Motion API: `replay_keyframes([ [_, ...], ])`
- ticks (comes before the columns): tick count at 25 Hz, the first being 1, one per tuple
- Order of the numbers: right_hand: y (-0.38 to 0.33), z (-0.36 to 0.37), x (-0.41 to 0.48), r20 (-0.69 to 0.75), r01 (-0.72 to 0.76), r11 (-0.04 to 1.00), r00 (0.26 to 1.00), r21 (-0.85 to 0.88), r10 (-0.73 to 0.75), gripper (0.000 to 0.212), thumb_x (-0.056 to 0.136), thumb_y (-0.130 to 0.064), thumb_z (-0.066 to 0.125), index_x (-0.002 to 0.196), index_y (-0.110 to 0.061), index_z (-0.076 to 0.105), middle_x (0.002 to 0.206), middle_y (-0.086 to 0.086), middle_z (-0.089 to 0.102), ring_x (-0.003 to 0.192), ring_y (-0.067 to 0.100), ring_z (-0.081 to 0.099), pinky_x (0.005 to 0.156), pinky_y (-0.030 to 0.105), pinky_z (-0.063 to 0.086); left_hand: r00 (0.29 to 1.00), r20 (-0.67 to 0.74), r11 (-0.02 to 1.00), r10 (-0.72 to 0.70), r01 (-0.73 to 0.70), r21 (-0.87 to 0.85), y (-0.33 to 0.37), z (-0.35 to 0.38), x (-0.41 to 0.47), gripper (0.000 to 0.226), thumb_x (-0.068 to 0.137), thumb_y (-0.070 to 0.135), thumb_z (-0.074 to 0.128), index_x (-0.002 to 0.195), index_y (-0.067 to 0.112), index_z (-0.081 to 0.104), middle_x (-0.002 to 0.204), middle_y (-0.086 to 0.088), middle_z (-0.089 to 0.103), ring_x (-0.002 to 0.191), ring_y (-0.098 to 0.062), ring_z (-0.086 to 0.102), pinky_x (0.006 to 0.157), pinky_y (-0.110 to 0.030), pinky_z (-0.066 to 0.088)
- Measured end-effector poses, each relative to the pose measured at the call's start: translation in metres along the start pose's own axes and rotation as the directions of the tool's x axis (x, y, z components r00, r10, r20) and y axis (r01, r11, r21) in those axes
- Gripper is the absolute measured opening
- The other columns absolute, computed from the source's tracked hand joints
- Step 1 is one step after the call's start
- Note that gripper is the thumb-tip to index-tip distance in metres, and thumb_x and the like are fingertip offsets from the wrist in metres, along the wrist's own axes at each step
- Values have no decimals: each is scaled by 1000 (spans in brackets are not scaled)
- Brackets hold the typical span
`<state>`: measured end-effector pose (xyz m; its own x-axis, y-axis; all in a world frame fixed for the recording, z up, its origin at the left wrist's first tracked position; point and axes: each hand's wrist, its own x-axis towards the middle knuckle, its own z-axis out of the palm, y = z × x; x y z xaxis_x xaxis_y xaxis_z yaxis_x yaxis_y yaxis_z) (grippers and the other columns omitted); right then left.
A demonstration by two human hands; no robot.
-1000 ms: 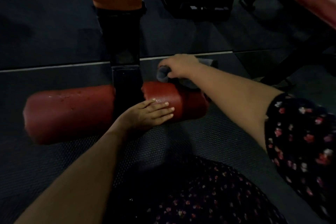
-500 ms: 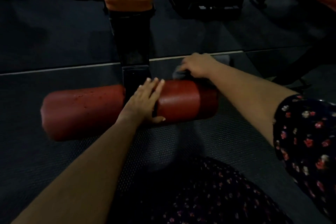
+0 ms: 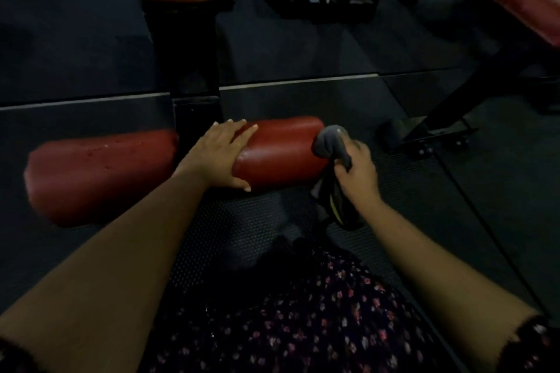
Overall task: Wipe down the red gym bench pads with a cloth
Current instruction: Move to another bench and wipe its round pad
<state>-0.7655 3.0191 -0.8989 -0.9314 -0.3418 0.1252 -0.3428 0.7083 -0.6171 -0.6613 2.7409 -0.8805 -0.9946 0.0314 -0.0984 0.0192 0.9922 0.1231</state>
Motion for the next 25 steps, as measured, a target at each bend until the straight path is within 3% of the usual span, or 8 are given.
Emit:
replay_keyframes([
  [4, 25, 5, -53, 196, 161, 963, 973, -215, -119, 74, 81, -12, 67, 147, -25, 36, 144, 12, 35, 120, 37, 47, 93, 44, 49, 999, -28, 1000, 17, -17, -14, -4, -2, -1, 127, 62, 71, 73, 156, 24, 2, 162, -8, 9, 149, -26, 7, 118, -36, -7],
  [7, 20, 11, -66, 301, 560, 685, 828, -466, -473, 74, 69, -25, 76, 135, -26, 43, 132, 11, 42, 97, 40, 57, 60, 44, 56, 999, -46, 1000, 20, -21, -17, -8, 1, -1, 125, 60, 72, 73, 156, 24, 9, 160, -8, 15, 148, -26, 13, 118, -38, -3],
  [10, -3, 30, -56, 403, 726, 472, 678, -500, -615, 73, 67, -29, 77, 135, -25, 50, 129, 10, 43, 87, 37, 57, 53, 39, 52, 998, -67, 1000, 13, -11, 30, -8, 4, -2, 122, 61, 75, 70, 156, 26, 11, 160, -5, 17, 148, -24, 16, 119, -41, -1],
  [13, -13, 29, -52, 417, 728, 502, 682, -467, -601, 79, 66, -31, 82, 137, -26, 47, 129, 8, 43, 87, 32, 53, 52, 38, 52, 996, -86, 997, 32, -25, 79, -10, -6, -4, 107, 70, 80, 55, 155, 29, 15, 160, -1, 21, 146, -20, 21, 120, -42, 0],
  [17, -56, 10, -34, 232, 635, 636, 764, -439, -602, 77, 65, -24, 81, 135, -28, 49, 126, 10, 49, 91, 35, 53, 52, 40, 55, 981, -191, 995, 11, 7, 95, -42, -38, -41, 96, 72, 84, 27, 151, 29, 31, 156, -1, 34, 143, -23, 32, 120, -49, 7],
  [21, -151, 38, -19, 138, 529, 823, 849, -206, -511, 65, 76, -20, 74, 137, -25, 52, 133, 12, 47, 108, 38, 51, 73, 46, 56, 811, -398, 903, -429, 396, -167, -93, -65, -125, 108, 65, 87, 42, 153, 27, 25, 160, 0, 24, 147, -23, 21, 120, -48, 4],
  [23, -199, 66, -20, 126, 414, 907, 907, -82, -402, 61, 83, -21, 67, 140, -27, 47, 138, 10, 42, 117, 34, 46, 90, 43, 49, 712, -334, 786, -618, 564, -253, -103, -58, -161, 121, 58, 88, 57, 154, 26, 18, 163, 0, 12, 150, -21, 10, 120, -47, -2],
  [25, -234, 92, -18, 141, 289, 956, 950, -49, -280, 58, 88, -23, 61, 142, -31, 43, 141, 6, 38, 121, 31, 42, 94, 42, 45, 635, -223, 671, -739, 670, -316, -106, -40, -178, 126, 56, 79, 67, 155, 25, 10, 164, 0, 3, 151, -20, 1, 120, -48, -7],
])
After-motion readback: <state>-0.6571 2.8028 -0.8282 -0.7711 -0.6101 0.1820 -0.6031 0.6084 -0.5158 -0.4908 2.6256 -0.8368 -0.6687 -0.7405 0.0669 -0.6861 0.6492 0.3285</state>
